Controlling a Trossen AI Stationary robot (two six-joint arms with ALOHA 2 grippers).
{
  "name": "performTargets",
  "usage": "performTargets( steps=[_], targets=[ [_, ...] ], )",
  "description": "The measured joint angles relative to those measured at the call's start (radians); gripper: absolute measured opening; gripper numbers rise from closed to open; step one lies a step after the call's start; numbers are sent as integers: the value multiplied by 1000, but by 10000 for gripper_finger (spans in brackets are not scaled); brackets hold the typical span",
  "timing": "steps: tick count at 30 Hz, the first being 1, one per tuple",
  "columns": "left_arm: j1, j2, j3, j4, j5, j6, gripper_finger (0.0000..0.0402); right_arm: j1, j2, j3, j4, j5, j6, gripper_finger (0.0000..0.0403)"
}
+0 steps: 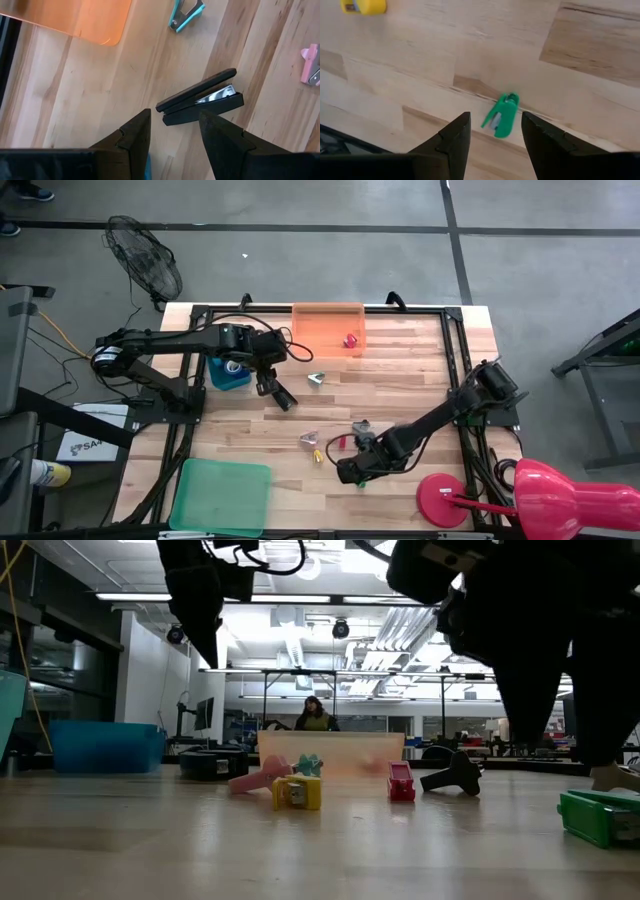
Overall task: Pick and place Stapler, Stapler remover, tape
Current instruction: Put the green stapler into the orange bin
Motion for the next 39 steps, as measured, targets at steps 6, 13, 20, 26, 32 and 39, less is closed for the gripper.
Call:
performTargets(
  steps=[6,13,20,26,32,39],
  targets=[
    [0,0,0,-10,0,0,163,10,26,0,27,2,30,168],
    [0,0,0,-22,0,1,163,34,53,0,32,0,74,168],
    [0,0,0,-20,0,3,163,32,53,0,32,33,74,168],
    [0,0,0,-20,-1,3,163,32,77,2,45,10,65,168],
    [0,0,0,-19,-1,2,163,32,96,4,55,-7,53,162],
    [0,0,0,65,103,93,163,33,97,4,39,-6,43,114]
  ],
)
